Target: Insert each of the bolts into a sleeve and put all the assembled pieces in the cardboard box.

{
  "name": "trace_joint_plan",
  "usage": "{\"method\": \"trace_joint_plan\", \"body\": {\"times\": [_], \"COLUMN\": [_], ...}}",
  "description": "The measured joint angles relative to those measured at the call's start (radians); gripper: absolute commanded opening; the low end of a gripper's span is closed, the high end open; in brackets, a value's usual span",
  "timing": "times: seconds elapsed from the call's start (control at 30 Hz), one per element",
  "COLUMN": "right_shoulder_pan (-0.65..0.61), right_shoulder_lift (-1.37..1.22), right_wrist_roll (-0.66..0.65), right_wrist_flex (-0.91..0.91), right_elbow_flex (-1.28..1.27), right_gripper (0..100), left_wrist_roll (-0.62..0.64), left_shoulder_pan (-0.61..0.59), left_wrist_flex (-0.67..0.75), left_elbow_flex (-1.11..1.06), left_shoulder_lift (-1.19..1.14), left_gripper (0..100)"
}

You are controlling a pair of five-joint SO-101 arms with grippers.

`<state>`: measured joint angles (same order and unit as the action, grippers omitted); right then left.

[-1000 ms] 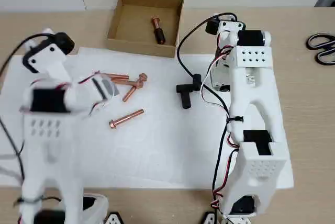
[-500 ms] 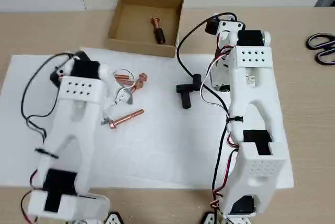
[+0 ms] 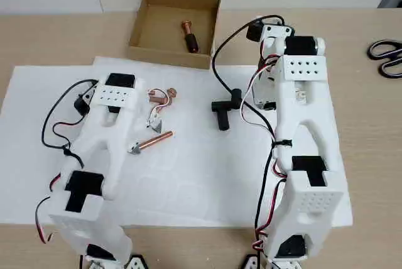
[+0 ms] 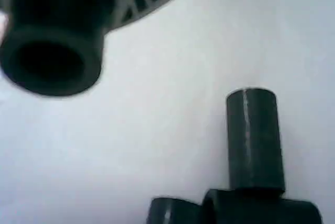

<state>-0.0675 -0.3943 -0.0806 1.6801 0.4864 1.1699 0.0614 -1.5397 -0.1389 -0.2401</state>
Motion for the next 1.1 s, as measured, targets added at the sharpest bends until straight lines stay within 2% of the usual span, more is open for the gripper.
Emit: {"method": "trace_joint_plan", "body": {"times": [0.37,0.53,0.77,0.87,1.1], "right_shoulder_pan": [0.0,0.0,0.0,0.0,0.0], "right_shoulder_lift": [0.0,0.0,0.0,0.0,0.0], "right_wrist_roll": [0.0,0.0,0.0,0.0,0.0], "right_wrist_flex": [0.0,0.0,0.0,0.0,0.002], "right_elbow_flex": [0.0,0.0,0.0,0.0,0.0], "right_gripper": [0.4,0.4,0.4,0.4,0.4], "left_wrist_roll": [0.002,0.0,0.006,0.003,-0.121], "left_shoulder_pan": [0.003,0.005,0.008,0.011,0.012], "left_wrist_flex": [0.009,0.018,0.034,0.034,0.006], "left_elbow_flex": [0.005,0.012,0.018,0.029,0.061], "left_shoulder_lift": [-0.089,-0.11,-0.112,-0.117,-0.133], "left_gripper": [24,14,7,0,0]}}
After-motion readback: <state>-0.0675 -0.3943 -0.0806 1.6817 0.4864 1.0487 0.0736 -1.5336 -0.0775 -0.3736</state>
